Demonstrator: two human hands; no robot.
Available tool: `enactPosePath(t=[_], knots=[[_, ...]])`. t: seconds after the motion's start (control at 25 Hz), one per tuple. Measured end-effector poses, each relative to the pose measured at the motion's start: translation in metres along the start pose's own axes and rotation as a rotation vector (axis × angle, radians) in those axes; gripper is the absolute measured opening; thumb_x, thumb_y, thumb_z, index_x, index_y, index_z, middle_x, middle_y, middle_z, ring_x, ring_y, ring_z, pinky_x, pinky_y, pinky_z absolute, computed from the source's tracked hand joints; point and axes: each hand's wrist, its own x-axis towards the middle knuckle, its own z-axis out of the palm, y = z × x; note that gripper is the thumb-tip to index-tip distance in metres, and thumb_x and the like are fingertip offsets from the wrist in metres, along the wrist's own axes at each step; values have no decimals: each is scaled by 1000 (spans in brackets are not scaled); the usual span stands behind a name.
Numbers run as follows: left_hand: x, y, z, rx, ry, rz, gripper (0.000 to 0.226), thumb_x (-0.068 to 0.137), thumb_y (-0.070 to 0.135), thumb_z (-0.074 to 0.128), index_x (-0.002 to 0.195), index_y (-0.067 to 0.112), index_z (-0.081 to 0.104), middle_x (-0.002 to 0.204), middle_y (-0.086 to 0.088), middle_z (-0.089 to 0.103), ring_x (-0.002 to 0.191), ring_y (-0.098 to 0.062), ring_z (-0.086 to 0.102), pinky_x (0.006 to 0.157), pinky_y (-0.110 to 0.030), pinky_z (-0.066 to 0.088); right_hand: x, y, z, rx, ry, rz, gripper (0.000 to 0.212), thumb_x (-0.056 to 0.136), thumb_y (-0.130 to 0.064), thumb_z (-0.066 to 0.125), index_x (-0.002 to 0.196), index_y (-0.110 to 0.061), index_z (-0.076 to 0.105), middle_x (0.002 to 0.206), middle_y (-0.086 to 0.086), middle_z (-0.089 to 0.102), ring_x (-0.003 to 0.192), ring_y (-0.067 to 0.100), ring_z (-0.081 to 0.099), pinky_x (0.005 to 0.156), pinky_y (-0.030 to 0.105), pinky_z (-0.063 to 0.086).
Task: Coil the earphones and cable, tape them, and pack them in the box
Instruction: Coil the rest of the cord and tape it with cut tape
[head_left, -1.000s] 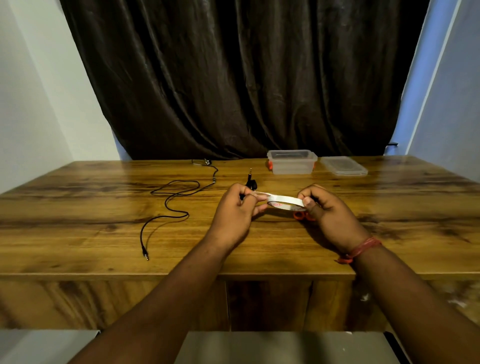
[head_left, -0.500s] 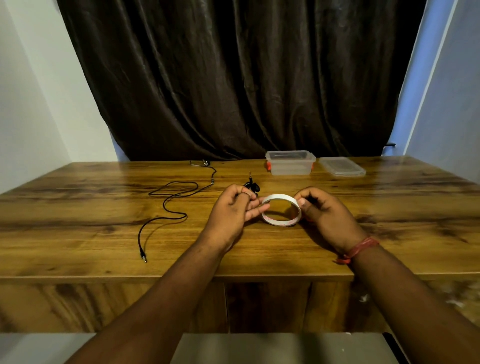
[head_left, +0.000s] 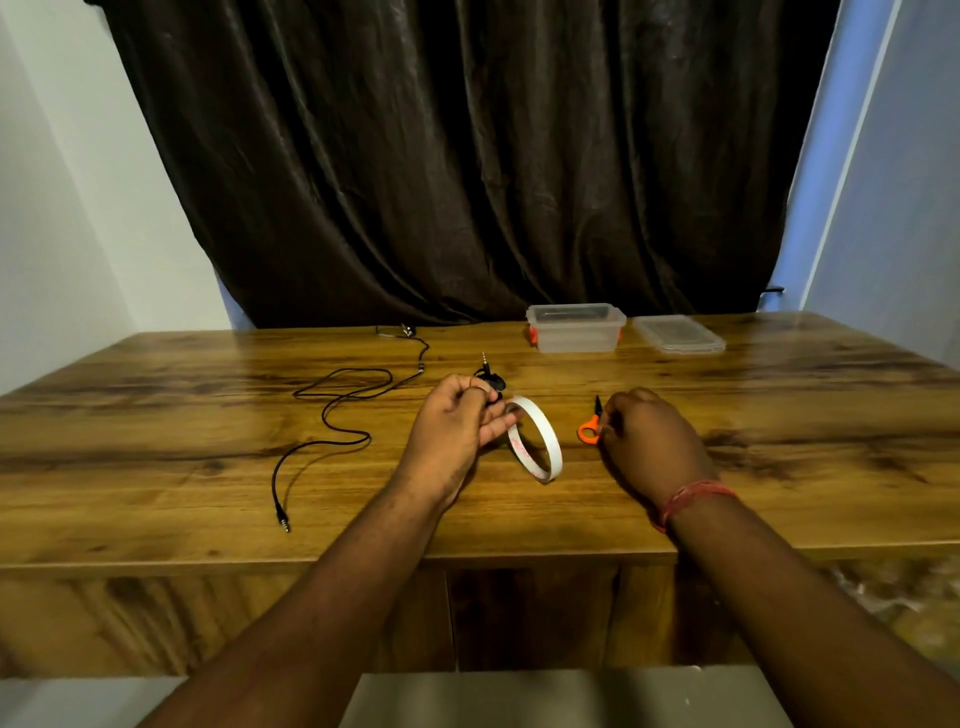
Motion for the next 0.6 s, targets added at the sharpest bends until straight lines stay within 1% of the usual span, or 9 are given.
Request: enactPosePath(t=[0.08, 0.16, 0.24, 0.28, 0.36, 0.4, 0.48, 0.56, 0.6], knots=[[3, -2, -1, 8, 24, 14, 14, 100, 4, 45, 94, 2, 58, 101, -17, 67, 88, -19, 74, 79, -31, 60, 0, -2, -2, -6, 1, -19, 14, 93, -13, 56, 101, -13, 67, 103, 6, 60, 96, 26, 57, 81, 36, 50], [4, -3, -1, 21, 49, 30, 15, 100, 4, 45, 92, 4, 58, 99, -15, 66, 89, -19, 73, 80, -30, 60, -3, -4, -3, -7, -14, -42, 22, 90, -7, 57, 106, -17, 69, 104, 5, 62, 99, 26, 58, 82, 37, 52], [4, -3, -1, 34, 69, 39, 15, 100, 5, 45, 93, 5, 58, 99, -15, 66, 90, -18, 72, 80, -30, 60, -5, -6, -5, -23, -54, -62, 31, 86, -1, 61, 107, -22, 70, 103, 4, 63, 99, 25, 58, 82, 35, 51], [4, -2, -2, 40, 74, 38, 14, 100, 5, 45, 94, 5, 58, 101, -15, 66, 90, -18, 72, 80, -29, 60, -6, -7, -6, -25, -74, -57, 33, 83, 2, 62, 104, -22, 70, 102, 4, 63, 98, 25, 58, 80, 33, 50], [3, -2, -2, 47, 80, 33, 14, 100, 6, 45, 96, 4, 58, 104, -17, 66, 92, -19, 72, 80, -29, 60, -5, -9, -7, -24, -91, -34, 28, 80, 3, 62, 92, -22, 69, 97, 3, 62, 92, 25, 59, 76, 29, 48], [2, -1, -2, 47, 83, 33, 13, 100, 6, 45, 96, 4, 58, 104, -18, 66, 93, -20, 72, 80, -29, 60, -5, -10, -7, -26, -81, -23, 23, 82, 1, 62, 89, -20, 68, 95, 4, 62, 90, 25, 60, 74, 30, 49], [2, -1, -2, 48, 88, 35, 13, 100, 6, 45, 97, 4, 58, 105, -18, 66, 94, -21, 72, 79, -28, 60, -5, -13, -8, -4, -42, -14, 10, 88, -12, 61, 95, -17, 65, 96, 4, 64, 89, 24, 60, 76, 33, 52], [2, 0, -1, 54, 98, 34, 13, 100, 6, 45, 98, 4, 58, 105, -17, 67, 94, -21, 72, 78, -28, 60, -7, -14, -7, 2, -27, -37, 12, 91, -23, 61, 101, -18, 65, 97, 2, 63, 90, 22, 59, 78, 34, 52], [2, 0, -1, 59, 106, 31, 13, 100, 6, 45, 99, 4, 58, 105, -17, 67, 94, -20, 72, 78, -27, 60, -7, -14, -7, -9, -46, -57, 12, 92, -25, 61, 102, -18, 66, 98, 1, 63, 91, 21, 59, 78, 33, 51]])
